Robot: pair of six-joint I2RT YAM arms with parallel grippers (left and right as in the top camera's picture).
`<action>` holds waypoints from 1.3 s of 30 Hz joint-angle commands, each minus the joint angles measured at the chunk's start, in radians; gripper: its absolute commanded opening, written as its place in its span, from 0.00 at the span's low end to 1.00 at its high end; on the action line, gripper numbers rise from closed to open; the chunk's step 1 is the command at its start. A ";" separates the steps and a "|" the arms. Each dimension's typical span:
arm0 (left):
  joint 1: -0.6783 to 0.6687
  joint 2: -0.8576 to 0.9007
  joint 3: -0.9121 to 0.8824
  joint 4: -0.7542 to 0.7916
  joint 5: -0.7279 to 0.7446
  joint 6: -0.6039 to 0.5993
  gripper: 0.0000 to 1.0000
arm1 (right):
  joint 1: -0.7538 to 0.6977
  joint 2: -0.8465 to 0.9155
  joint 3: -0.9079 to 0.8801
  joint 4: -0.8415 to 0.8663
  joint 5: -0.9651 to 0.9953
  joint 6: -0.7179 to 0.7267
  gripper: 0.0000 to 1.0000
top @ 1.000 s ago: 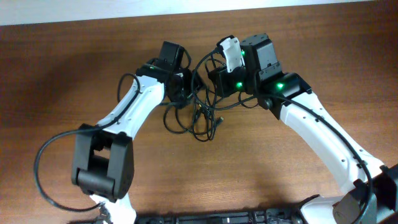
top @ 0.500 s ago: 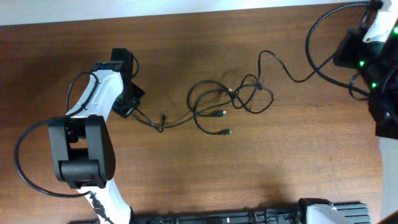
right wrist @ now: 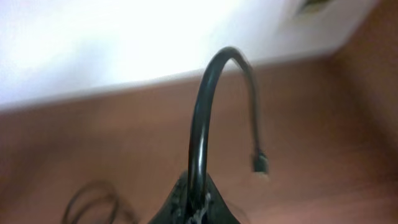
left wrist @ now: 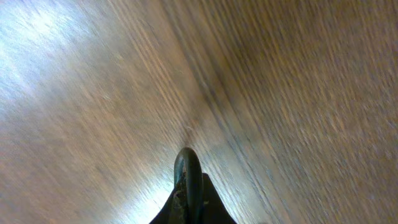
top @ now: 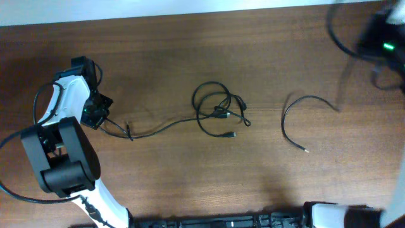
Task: Untangle cables
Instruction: 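Drag the separated cable to the upper right with the right gripper, then grasp a second cable with the right gripper and move it to the upper right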
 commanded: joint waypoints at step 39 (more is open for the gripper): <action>-0.196 0.010 0.000 0.241 0.335 0.147 0.99 | -0.315 0.412 0.035 0.051 -0.339 -0.087 0.99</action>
